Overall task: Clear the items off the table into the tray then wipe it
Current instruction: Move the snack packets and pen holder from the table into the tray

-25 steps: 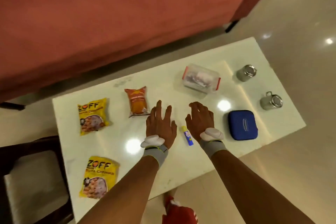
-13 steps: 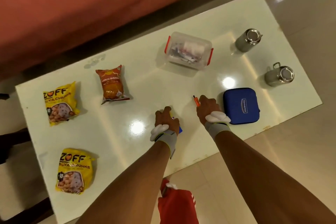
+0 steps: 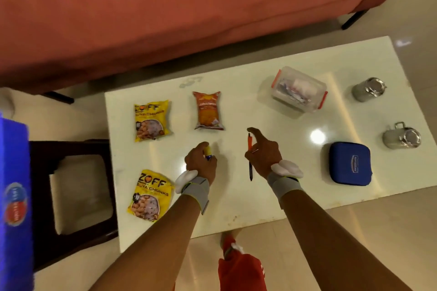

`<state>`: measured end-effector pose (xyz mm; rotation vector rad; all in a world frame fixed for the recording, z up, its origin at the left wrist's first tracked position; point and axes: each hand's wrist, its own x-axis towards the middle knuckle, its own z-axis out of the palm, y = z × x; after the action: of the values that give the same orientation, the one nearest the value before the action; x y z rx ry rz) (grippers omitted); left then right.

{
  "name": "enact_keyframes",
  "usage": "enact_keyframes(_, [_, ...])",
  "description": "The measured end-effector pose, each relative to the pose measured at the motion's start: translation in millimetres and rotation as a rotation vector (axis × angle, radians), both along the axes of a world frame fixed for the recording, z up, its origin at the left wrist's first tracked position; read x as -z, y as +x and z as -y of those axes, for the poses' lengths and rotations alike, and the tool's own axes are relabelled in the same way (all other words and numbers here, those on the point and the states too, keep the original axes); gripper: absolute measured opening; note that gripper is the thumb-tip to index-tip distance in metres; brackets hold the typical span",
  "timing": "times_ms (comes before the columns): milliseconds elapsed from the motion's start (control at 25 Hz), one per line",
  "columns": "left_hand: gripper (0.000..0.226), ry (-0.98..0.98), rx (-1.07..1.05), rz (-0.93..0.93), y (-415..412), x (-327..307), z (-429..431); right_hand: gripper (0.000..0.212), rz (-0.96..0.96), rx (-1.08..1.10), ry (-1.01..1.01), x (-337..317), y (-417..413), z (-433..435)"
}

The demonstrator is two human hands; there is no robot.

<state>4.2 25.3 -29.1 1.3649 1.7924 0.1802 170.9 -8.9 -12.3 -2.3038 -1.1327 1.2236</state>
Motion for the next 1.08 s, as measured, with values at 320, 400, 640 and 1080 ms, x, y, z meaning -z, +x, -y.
enact_keyframes(320, [0.029, 0.325, -0.116, -0.159, -248, -89, -105, 0.052, -0.066, -0.276, 0.287, -77, -209, -124])
enact_keyframes(400, [0.024, 0.385, -0.155, -0.14, -279, -109, -119, 0.046, -0.074, -0.302, 0.373, -91, -247, -147])
enact_keyframes(640, [0.035, 0.587, -0.509, -0.143, -486, -158, -140, 0.052, -0.22, -0.645, 0.554, -143, -487, -213])
enact_keyframes(1080, [0.042, 0.599, -0.751, -0.163, -623, -144, -155, 0.044, -0.282, -0.843, 0.608, -148, -661, -244])
